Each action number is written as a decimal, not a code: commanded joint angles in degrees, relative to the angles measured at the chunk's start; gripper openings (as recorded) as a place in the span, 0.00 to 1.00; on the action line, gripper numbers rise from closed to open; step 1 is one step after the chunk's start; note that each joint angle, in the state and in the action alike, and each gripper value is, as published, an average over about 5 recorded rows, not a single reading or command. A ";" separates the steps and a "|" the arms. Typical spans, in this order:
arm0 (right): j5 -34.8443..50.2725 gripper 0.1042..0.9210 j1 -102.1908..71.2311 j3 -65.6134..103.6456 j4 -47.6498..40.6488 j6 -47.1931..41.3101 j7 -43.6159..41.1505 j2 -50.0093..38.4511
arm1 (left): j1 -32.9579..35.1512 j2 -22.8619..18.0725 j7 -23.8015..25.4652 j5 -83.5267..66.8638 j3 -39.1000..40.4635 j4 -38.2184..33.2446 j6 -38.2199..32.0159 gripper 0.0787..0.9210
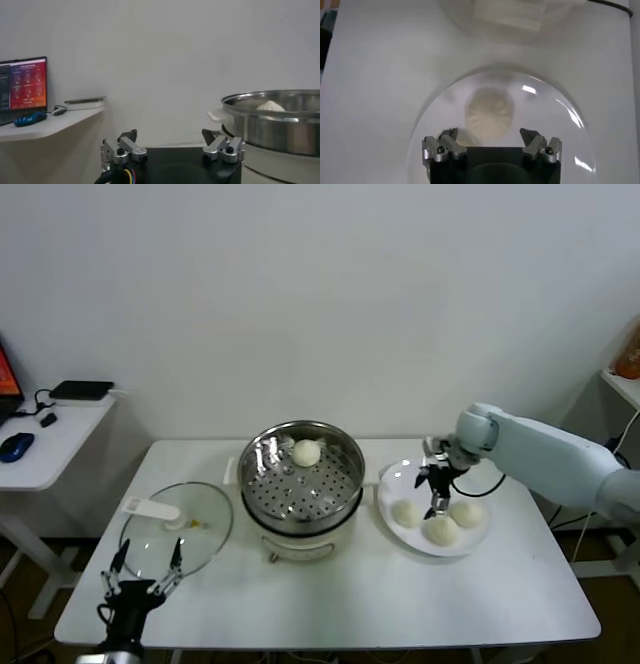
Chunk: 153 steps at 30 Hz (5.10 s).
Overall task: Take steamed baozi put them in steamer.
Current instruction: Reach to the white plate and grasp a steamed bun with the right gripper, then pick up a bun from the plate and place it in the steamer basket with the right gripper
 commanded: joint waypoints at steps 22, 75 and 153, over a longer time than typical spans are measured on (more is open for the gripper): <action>-3.91 0.88 -5.64 5.04 -6.26 0.83 0.50 4.70 | -0.31 0.24 0.02 0.01 0.08 0.30 0.10 0.88; 35.69 0.73 33.64 -16.36 6.02 -6.95 -1.69 13.54 | -0.69 0.55 -0.10 0.63 0.45 -0.16 0.31 0.88; 29.90 0.88 24.02 -12.50 0.72 -6.77 -0.83 21.81 | 0.09 0.78 -0.35 1.06 -0.51 -0.93 0.42 0.88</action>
